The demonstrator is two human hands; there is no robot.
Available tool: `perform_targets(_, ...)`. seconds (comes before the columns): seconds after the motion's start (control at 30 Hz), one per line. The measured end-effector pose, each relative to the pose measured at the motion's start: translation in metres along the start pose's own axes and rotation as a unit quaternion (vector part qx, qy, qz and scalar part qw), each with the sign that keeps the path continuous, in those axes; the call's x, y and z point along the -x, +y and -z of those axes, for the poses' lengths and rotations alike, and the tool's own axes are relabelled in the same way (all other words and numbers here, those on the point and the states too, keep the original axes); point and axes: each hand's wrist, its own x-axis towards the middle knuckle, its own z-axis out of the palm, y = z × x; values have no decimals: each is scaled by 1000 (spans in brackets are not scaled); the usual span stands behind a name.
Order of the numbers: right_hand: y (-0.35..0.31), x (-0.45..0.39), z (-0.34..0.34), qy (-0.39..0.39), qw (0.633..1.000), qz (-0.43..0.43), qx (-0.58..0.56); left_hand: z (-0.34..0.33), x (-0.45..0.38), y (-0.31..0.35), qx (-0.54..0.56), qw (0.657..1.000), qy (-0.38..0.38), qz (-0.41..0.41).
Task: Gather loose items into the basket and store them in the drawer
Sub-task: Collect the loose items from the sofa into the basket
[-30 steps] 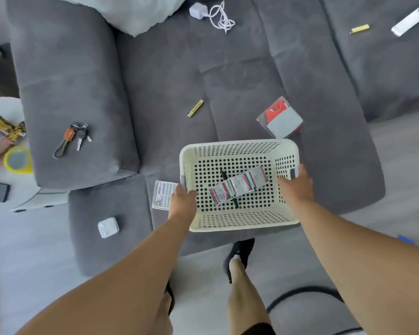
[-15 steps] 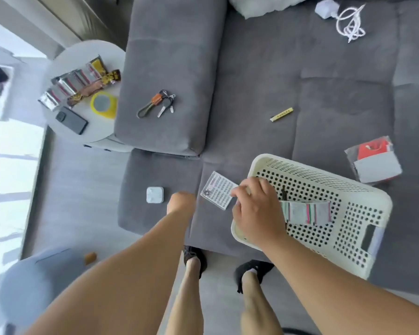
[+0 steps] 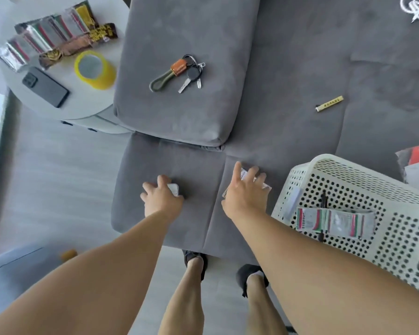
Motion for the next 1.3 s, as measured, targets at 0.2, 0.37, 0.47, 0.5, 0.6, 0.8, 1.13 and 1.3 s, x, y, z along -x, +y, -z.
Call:
perform_targets(0.2, -11, 2, 5, 17, 989, -2, -149, 51, 7, 17, 695, 647, -253, 185)
perform_targets(0.37, 5, 25, 95, 151, 860, 1, -488, 87, 41, 62, 683, 630, -367, 52)
perform_targets(0.47, 77, 30, 130, 314, 793, -101, -512, 93, 80, 119, 577, 736, -353, -29)
perform_targets(0.5, 110, 31, 135, 327, 763, -148, -537, 91, 99, 141, 488, 802, -333, -85)
perform_targets(0.6, 195, 39, 128, 304, 733, -250, -555, 76, 154, 195, 200, 895, -285, -279)
perform_targets(0.8, 292, 84, 34, 29, 861, -265, -433, -14, 225, 254, -241, 790, -124, -550)
perform_targets(1.13, 248, 77, 21, 119, 870, -264, -399, -9, 209, 270, -80, 937, -82, -331)
perform_targets(1.3, 204, 67, 83, 253, 902, -58, -346, 86, 120, 249, 134, 968, 108, -182)
